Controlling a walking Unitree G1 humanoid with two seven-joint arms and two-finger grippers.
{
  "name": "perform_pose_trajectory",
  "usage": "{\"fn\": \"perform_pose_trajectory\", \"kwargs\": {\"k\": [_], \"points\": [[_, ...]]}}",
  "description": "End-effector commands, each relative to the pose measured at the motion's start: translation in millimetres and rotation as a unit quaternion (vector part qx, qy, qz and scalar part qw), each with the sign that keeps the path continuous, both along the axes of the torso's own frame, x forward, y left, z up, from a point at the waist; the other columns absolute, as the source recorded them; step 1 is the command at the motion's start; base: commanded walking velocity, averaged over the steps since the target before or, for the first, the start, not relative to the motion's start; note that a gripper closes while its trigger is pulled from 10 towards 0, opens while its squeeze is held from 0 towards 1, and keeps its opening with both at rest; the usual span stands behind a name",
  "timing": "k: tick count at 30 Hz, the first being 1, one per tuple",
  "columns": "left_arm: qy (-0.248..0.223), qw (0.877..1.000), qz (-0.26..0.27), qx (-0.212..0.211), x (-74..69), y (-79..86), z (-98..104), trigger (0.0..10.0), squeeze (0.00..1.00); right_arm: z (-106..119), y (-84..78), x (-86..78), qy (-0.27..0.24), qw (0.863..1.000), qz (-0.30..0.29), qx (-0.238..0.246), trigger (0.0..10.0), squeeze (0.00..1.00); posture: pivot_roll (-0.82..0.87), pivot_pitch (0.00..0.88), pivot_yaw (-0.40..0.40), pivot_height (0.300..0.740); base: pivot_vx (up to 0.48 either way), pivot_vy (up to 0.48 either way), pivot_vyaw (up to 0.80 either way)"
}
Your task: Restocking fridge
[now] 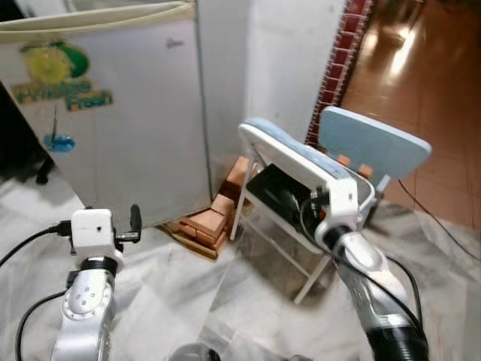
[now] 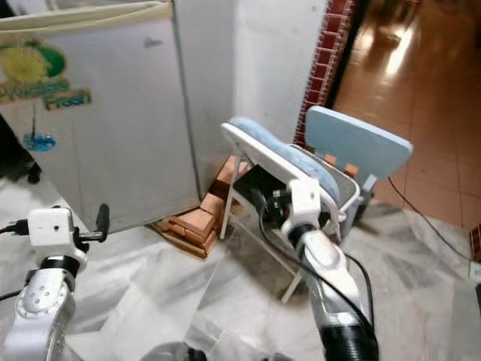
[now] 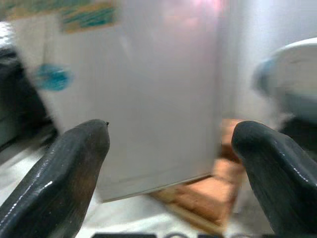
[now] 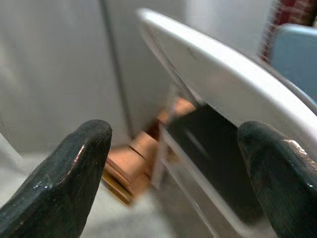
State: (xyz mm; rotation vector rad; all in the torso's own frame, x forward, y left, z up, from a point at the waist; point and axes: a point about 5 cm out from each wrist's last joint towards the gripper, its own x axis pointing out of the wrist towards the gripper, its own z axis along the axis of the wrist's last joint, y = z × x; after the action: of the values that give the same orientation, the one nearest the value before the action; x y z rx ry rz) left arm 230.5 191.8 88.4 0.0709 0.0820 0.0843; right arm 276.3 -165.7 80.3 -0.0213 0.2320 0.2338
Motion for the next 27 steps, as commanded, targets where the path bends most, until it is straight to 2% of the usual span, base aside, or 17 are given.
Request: {"fn": "perform_pose_trajectory", "kwargs": {"k": [1, 5, 6, 8, 10, 13, 16, 17, 19, 20, 22, 25, 27], "points": [[0.003, 1.000, 0.014, 0.000, -5.5, 8.9, -1.6, 10.0, 0.00, 15.4, 13.3, 5.7, -0.052, 0.998, 0.020, -0.006, 10.0, 0.00, -0.01, 0.000, 0.047, 0.740, 0.000, 0.469, 0.00], [0.010, 1.000, 0.025, -0.009, -14.1, 8.7, -8.3, 10.0, 0.00, 17.3, 13.9, 6.6, -0.083, 0.996, -0.001, 0.010, 10.0, 0.00, 0.01, 0.000, 0.035, 0.740, 0.000, 0.477, 0.00], [0.010, 0.999, 0.030, -0.015, -15.5, 8.5, -8.7, 10.0, 0.00, 14.9, 13.5, 9.0, -0.086, 0.996, -0.039, 0.001, 10.0, 0.00, 0.02, 0.000, 0.027, 0.740, 0.000, 0.480, 0.00], [0.004, 0.999, 0.033, -0.021, -16.5, 7.7, -7.4, 10.0, 0.00, 14.8, 14.3, 9.5, -0.095, 0.994, -0.051, -0.014, 10.0, 0.00, 0.02, 0.000, 0.018, 0.740, 0.000, 0.480, 0.00], [-0.001, 0.999, 0.028, -0.023, -15.7, 5.6, -4.6, 10.0, 0.00, 13.8, 17.2, 12.2, -0.081, 0.994, -0.068, 0.012, 10.0, 0.00, 0.03, 0.000, 0.005, 0.740, 0.000, 0.480, 0.00], [-0.007, 1.000, 0.009, -0.021, -11.9, 0.7, -2.2, 10.0, 0.00, 16.6, 22.3, 14.2, -0.090, 0.995, -0.048, 0.004, 10.0, 0.00, 0.04, 0.000, -0.007, 0.740, 0.000, 0.480, 0.00], [-0.018, 1.000, -0.005, -0.014, -7.0, -0.5, 2.6, 10.0, 0.00, 15.2, 20.8, 17.0, -0.095, 0.994, -0.043, -0.017, 10.0, 0.00, 0.05, 0.000, -0.019, 0.740, 0.000, 0.480, 0.00], [-0.023, 1.000, -0.006, -0.009, -6.7, 4.1, 4.4, 10.0, 0.00, 14.3, 21.6, 17.4, -0.094, 0.995, -0.036, -0.004, 10.0, 0.00, 0.04, 0.000, -0.021, 0.740, 0.000, 0.480, 0.00], [-0.025, 1.000, 0.003, -0.006, -8.0, 9.3, 4.0, 10.0, 0.00, 15.0, 21.1, 17.7, -0.102, 0.994, -0.044, -0.010, 10.0, 0.00, 0.04, 0.000, -0.020, 0.740, 0.000, 0.480, 0.00], [-0.016, 1.000, 0.022, -0.005, -13.2, 15.9, -0.6, 10.0, 0.00, 17.3, 19.3, 16.4, -0.135, 0.989, -0.052, -0.038, 10.0, 0.00, 0.02, 0.000, -0.009, 0.740, 0.000, 0.480, 0.00], [-0.013, 0.999, 0.044, -0.009, -18.4, 21.6, -2.9, 10.0, 0.00, 15.2, 17.5, 13.5, -0.141, 0.987, -0.050, -0.060, 10.0, 0.00, 0.02, 0.000, -0.009, 0.740, 0.000, 0.480, 0.00], [-0.014, 0.999, 0.041, -0.029, -18.0, 17.2, -2.3, 10.0, 0.00, 8.1, 13.1, 9.7, -0.103, 0.994, -0.045, -0.019, 10.0, 0.00, 0.03, 0.000, -0.013, 0.740, 0.000, 0.480, 0.00], [-0.016, 0.999, 0.027, -0.032, -12.1, 11.9, -1.1, 10.0, 0.00, 9.6, 12.9, 10.5, -0.107, 0.993, -0.053, -0.004, 10.0, 0.00, 0.03, 0.000, -0.009, 0.740, 0.000, 0.480, 0.00]]}}
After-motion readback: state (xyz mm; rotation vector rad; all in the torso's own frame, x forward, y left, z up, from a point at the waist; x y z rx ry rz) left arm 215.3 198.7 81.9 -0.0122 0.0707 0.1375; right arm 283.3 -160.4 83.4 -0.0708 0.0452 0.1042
